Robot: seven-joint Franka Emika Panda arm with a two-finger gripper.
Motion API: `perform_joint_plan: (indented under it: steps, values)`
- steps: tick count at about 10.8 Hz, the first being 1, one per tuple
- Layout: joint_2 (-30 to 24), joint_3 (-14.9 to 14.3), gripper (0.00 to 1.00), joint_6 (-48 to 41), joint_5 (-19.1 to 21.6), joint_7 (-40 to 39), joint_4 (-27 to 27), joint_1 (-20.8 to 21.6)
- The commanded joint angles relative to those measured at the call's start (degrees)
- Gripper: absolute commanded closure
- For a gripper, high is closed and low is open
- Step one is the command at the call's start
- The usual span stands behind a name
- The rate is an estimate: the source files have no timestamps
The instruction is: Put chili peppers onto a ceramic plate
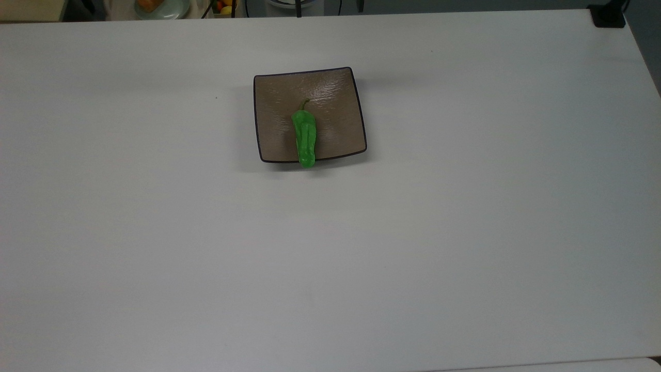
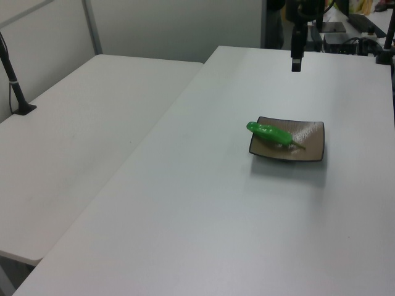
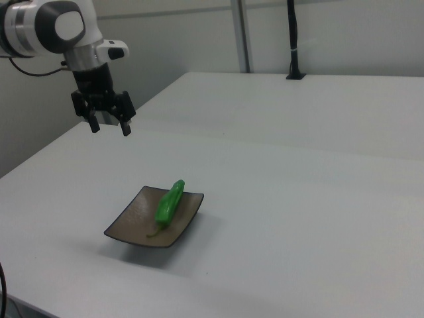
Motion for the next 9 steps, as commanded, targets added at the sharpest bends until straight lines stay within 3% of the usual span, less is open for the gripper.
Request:
perform_joint_plan:
  steps: [1, 4, 9]
  values:
    - [-0.42, -4.71, 0.00, 4.46, 1.35, 0.20, -0.47, 4.38]
    - [0.81, -8.07, 0.00, 6.94, 6.09, -4.27, -0.38, 6.16]
    - [1.60, -8.34, 0.00, 6.95, 5.39, -4.73, -0.56, 6.33]
